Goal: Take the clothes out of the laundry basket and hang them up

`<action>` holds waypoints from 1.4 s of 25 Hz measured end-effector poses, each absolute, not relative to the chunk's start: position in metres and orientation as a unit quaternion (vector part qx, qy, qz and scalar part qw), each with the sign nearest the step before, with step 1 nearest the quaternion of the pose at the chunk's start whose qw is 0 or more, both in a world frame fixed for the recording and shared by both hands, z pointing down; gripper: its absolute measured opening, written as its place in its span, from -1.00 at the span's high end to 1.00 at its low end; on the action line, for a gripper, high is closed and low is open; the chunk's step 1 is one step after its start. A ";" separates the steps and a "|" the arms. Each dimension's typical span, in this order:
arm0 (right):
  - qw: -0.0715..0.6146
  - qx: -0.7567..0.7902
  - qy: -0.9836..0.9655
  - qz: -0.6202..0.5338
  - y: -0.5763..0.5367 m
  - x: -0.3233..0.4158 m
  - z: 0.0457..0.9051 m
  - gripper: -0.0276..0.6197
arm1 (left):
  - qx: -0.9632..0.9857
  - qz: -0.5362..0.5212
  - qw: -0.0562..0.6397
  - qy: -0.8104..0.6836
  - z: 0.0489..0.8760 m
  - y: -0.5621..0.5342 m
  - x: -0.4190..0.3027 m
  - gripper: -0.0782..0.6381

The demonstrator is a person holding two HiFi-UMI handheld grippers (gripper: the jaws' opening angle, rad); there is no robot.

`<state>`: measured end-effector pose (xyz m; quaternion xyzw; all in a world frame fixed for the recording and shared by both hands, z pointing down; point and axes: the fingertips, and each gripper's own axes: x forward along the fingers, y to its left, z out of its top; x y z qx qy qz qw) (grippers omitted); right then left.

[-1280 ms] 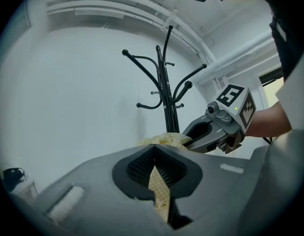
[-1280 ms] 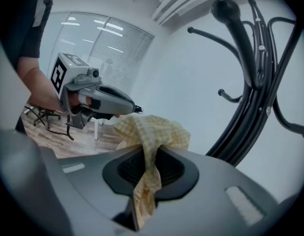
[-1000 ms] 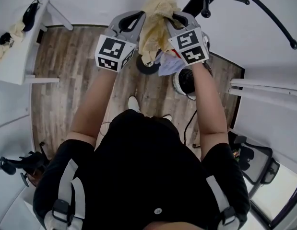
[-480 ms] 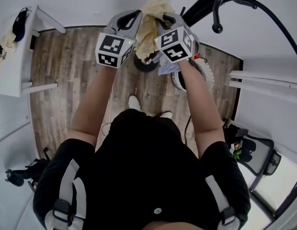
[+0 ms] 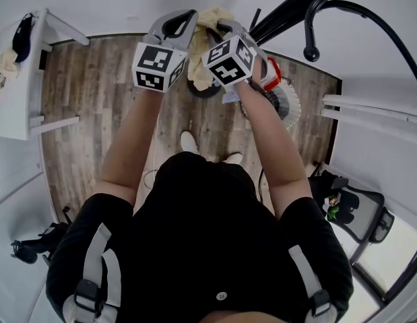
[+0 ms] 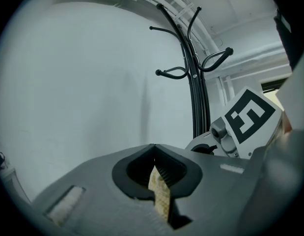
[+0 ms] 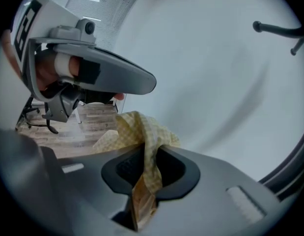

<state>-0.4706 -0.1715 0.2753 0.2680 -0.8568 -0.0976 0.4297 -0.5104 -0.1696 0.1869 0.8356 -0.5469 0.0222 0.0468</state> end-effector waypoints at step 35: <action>0.398 0.224 -0.884 -0.102 -0.111 -0.453 0.253 0.19 | 0.831 0.027 0.056 -0.553 0.195 -0.131 -0.495 0.77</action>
